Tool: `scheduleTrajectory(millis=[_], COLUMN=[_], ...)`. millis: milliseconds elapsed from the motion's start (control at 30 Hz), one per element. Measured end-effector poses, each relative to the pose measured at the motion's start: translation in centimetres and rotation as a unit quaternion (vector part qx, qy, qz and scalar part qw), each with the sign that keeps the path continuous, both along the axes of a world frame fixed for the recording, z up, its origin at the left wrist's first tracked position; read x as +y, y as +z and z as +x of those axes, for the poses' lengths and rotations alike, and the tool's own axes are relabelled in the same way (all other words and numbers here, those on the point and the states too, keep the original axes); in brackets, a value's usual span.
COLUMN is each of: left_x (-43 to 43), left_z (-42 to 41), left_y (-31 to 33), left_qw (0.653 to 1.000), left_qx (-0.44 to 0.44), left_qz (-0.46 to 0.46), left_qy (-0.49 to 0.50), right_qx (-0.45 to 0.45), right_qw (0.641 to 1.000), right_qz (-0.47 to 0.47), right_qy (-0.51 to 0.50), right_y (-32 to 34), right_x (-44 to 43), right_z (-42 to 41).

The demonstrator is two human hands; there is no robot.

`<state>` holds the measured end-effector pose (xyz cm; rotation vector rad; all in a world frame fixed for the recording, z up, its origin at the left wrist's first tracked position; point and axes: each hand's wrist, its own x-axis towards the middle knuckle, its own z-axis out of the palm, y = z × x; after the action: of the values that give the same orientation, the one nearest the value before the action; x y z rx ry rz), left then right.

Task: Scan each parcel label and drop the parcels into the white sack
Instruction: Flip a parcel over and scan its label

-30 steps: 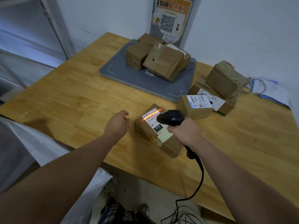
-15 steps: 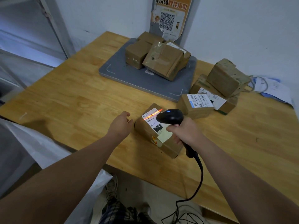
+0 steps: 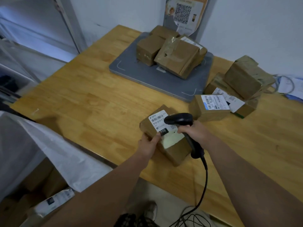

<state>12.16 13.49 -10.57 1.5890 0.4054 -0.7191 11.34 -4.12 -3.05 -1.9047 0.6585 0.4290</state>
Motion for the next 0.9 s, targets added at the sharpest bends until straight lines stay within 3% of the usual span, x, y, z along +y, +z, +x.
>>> scheduleTrajectory(millis=[100,267,467,767,900], left_x=[1.5,8.6,21.3,39.2,44.1], left_z=[-0.8,-1.3,-3.6,-8.6,-9.6], left_y=[0.2,1.3,4.0,3.6,1.3], left_qw=[0.999,0.997,0.984,0.978,0.97], left_qx=[-0.015,-0.055,-0.178,-0.175,-0.107], left_qz=[0.027,-0.043,-0.004,0.102,0.216], left_qy=[-0.011,0.012,0.004,0.054,0.019], right_qx=[0.003,-0.033,-0.073,-0.114,-0.097], right_qw=[0.998,0.971,0.954,0.981,0.988], right_qz=[0.054,0.197,0.265,0.135,0.09], right_qy=[-0.043,-0.129,-0.122,0.077,0.083], right_y=[-1.3,-2.0,-2.1,-4.6,-6.4], right_x=[2.6,9.0,19.9,34.8,37.7], right_z=[-2.1,-4.9,-6.9,-8.3,-8.5])
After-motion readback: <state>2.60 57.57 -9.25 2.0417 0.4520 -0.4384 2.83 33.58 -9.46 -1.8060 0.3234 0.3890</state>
